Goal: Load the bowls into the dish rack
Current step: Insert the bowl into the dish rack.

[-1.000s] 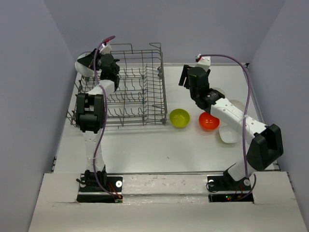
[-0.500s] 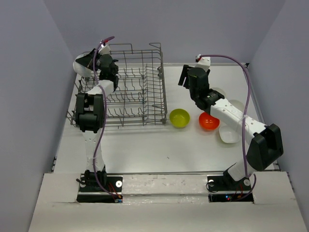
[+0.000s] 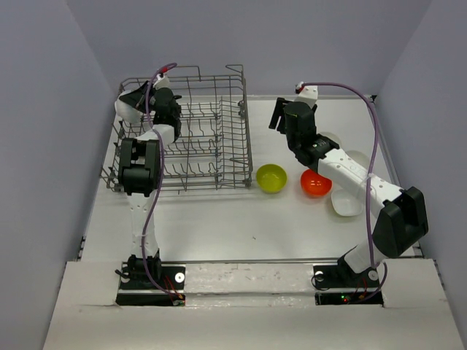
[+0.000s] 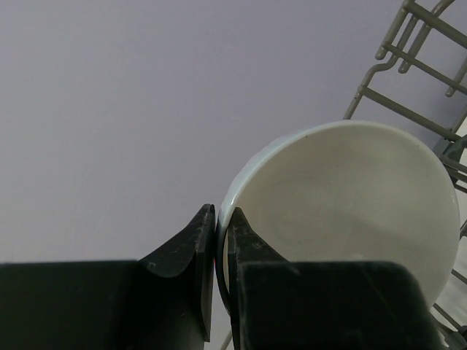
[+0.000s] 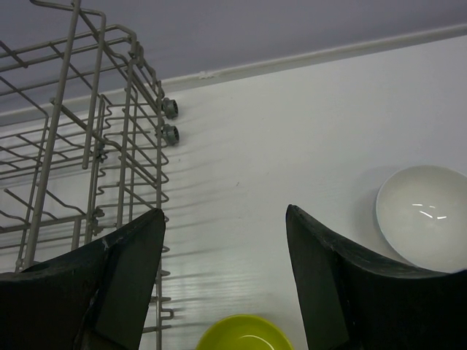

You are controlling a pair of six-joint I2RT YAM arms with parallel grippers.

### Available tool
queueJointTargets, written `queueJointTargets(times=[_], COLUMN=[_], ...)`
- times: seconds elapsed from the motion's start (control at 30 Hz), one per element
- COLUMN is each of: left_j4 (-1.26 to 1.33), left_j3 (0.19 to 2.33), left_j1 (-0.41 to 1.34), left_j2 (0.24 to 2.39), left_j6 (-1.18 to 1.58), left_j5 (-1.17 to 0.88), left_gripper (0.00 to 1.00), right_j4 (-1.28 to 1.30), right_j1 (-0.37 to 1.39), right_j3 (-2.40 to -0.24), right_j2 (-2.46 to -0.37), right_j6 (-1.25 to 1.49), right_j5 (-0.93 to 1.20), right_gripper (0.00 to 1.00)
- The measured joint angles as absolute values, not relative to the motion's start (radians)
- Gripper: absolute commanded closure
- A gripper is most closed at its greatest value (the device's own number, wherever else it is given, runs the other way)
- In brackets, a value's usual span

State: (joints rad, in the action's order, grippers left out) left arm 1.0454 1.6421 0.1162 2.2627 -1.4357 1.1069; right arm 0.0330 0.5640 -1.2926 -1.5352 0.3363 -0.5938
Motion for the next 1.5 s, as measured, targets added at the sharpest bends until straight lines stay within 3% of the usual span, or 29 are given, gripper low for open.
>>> queueJointTargets(times=[1.5], left_j4=[1.134], left_j3=[1.603], left_j1=[0.133], left_j2=[2.323], left_j6=[-1.453], left_j5=[1.047], left_gripper=[1.00], right_j4=[0.006], right_j1=[0.564], right_j3=[-1.275], right_j2=[-1.518], right_j6=[0.336], right_j5=[-0.587], right_gripper=[0.27])
